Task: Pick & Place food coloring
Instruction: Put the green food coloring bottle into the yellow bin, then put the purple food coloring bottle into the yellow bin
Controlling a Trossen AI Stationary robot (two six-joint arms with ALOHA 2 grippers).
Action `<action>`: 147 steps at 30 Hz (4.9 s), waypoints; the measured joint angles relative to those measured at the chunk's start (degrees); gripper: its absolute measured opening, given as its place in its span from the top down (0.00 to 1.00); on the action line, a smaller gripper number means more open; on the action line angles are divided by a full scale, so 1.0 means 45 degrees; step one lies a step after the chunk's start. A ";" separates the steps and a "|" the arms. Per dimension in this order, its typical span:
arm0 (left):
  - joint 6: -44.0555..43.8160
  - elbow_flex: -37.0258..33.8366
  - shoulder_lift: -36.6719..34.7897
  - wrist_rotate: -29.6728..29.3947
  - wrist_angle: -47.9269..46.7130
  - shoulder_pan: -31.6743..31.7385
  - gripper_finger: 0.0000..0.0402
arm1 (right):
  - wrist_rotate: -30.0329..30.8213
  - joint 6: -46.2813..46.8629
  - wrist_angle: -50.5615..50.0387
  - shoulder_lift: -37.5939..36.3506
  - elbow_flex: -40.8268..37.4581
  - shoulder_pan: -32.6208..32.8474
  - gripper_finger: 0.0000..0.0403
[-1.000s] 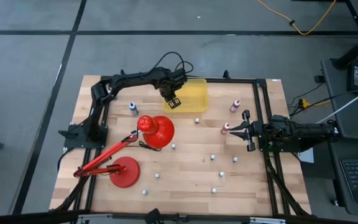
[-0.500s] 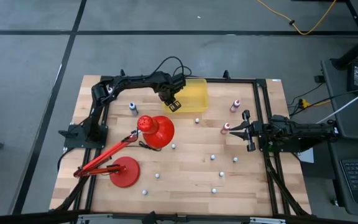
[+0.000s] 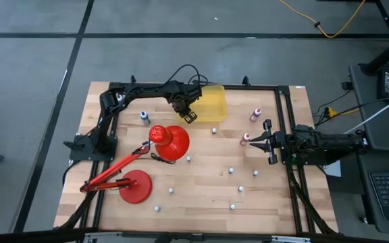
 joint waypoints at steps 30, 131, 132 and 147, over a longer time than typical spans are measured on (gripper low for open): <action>0.0005 -0.0005 -0.1038 -0.0055 0.0034 0.0315 0.72 | -0.0001 0.0002 -0.0004 0.0000 0.0003 0.0002 0.86; -0.2581 -0.4600 -0.4760 -0.0558 0.0510 -0.7252 0.25 | 0.0002 0.0002 -0.0004 0.0005 0.0000 0.0002 0.86; -0.2724 -0.4600 -0.4760 -0.0554 0.0514 -0.7252 0.25 | 0.0002 0.0002 -0.0004 0.0005 0.0000 0.0002 0.86; -0.2566 -0.6251 -0.5905 -0.0463 0.0498 -0.6003 0.25 | 0.0002 0.0002 -0.0002 0.0005 0.0002 0.0002 0.86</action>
